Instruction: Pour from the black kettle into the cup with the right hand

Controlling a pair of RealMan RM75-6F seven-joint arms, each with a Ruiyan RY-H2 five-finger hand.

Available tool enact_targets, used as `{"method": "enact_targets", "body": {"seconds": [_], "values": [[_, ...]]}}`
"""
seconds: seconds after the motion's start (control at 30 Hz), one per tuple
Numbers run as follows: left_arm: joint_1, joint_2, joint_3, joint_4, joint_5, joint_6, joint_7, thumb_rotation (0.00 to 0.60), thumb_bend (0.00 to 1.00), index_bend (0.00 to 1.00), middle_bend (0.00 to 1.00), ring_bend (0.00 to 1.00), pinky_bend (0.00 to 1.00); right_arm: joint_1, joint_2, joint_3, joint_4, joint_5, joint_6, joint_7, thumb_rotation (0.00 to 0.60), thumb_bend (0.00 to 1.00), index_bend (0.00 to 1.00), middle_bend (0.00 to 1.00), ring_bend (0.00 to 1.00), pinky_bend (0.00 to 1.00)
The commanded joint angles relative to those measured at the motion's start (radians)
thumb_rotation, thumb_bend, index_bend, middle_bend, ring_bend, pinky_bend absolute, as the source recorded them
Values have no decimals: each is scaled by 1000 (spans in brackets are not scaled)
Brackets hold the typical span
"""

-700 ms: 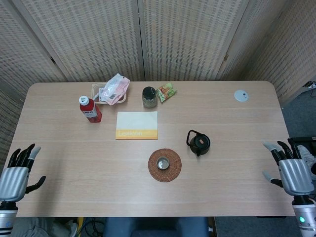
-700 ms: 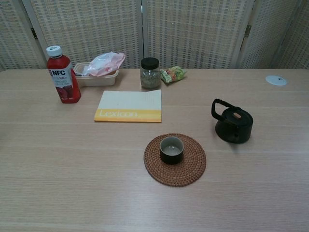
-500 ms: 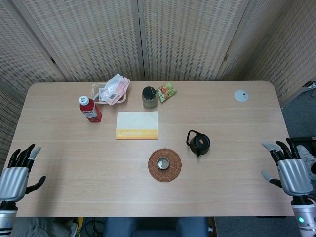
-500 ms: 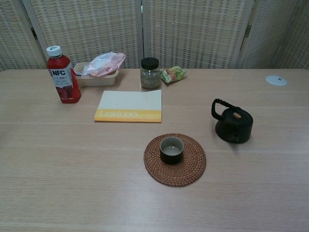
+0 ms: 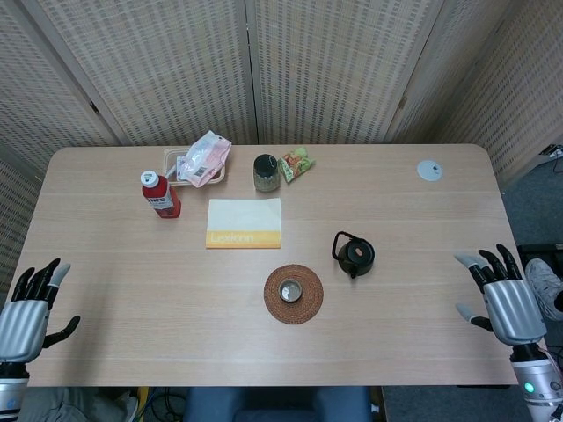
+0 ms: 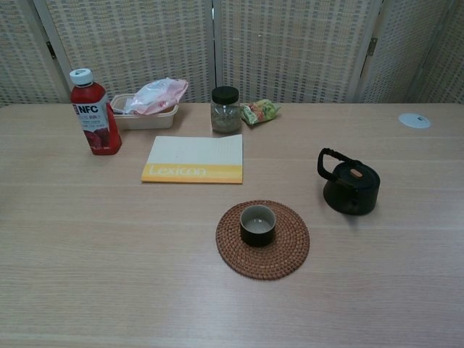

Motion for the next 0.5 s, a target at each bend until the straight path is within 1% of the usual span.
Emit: {"method": "enact_targets", "body": {"seconds": [0.03, 0.13, 0.27, 0.4, 0.5], "values": [[1, 0, 1, 1, 1, 1, -2, 600, 254, 75, 30, 100, 12, 25, 1, 8, -11, -4, -28, -13, 600, 131, 238, 307, 154, 52], [2, -2, 2, 3, 3, 3, -5, 600, 255, 76, 30, 101, 12, 63, -2, 20, -26, 1, -76, -24, 600, 131, 301, 344, 169, 52], [4, -1, 4, 4, 3, 2, -6, 600, 254, 78, 30, 101, 12, 122, -1, 34, -58, 14, -161, -46, 600, 132, 302, 345, 169, 54], [9, 4, 4, 1, 5, 11, -9, 600, 255, 80, 30, 102, 12, 193, 1, 47, -80, 18, -258, -51, 600, 148, 303, 345, 178, 107], [14, 5, 6, -1, 5, 16, -9, 600, 254, 86, 30, 101, 12, 244, -7, 62, -83, 26, -318, -72, 600, 154, 303, 345, 181, 109]]}}
